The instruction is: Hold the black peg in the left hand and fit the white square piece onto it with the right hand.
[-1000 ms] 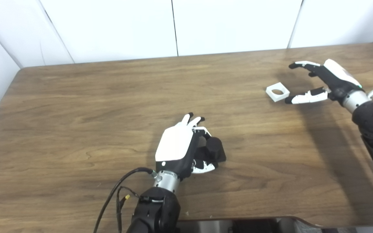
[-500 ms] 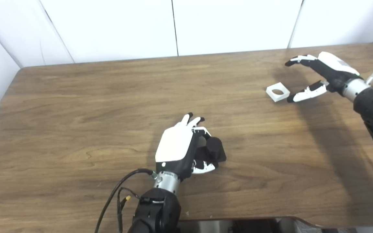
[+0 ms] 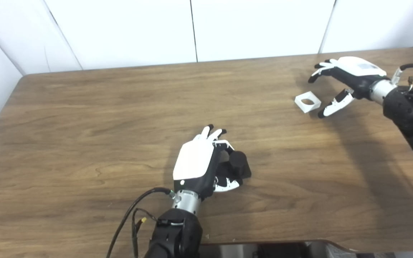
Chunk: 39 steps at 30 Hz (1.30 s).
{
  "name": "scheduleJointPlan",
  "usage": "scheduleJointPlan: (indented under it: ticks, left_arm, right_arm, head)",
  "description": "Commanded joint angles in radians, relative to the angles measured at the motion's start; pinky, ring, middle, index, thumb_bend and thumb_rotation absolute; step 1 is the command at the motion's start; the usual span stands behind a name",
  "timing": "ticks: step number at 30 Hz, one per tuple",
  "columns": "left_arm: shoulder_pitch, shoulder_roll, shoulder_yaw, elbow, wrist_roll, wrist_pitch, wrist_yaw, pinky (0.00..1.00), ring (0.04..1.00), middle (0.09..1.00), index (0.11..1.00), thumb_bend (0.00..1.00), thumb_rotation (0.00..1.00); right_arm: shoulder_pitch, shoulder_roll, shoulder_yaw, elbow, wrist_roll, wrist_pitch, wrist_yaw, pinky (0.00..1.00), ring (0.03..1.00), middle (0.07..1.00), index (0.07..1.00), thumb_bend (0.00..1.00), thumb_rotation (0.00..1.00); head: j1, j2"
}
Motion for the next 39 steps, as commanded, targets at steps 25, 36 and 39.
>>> scheduleJointPlan:
  ticks: [25, 36, 39]
  left_arm:
    - [-0.005, -0.009, -0.007, 0.015, 0.025, 0.002, -0.004, 0.94, 0.990, 0.908, 0.492, 0.52, 0.07]
    - [-0.004, -0.006, -0.008, 0.019, 0.022, -0.003, 0.003, 0.93, 0.991, 0.908, 0.492, 0.52, 0.07]
    - [-0.004, -0.007, -0.010, 0.023, 0.022, -0.003, 0.006, 0.93, 0.990, 0.907, 0.492, 0.52, 0.07]
  right_arm:
    - [-0.130, -0.004, 0.045, 0.084, -0.075, -0.097, 0.010, 1.00, 1.000, 0.937, 0.733, 0.89, 0.22]
    - [-0.138, 0.012, 0.031, 0.077, -0.064, -0.082, 0.010, 1.00, 1.000, 0.947, 0.739, 0.88, 0.22]
    - [-0.141, 0.014, 0.032, 0.079, -0.064, -0.078, 0.015, 1.00, 1.000, 0.950, 0.743, 0.87, 0.22]
  head:
    - [-0.003, -0.004]
    - [0.000, -0.009]
    - [0.000, -0.011]
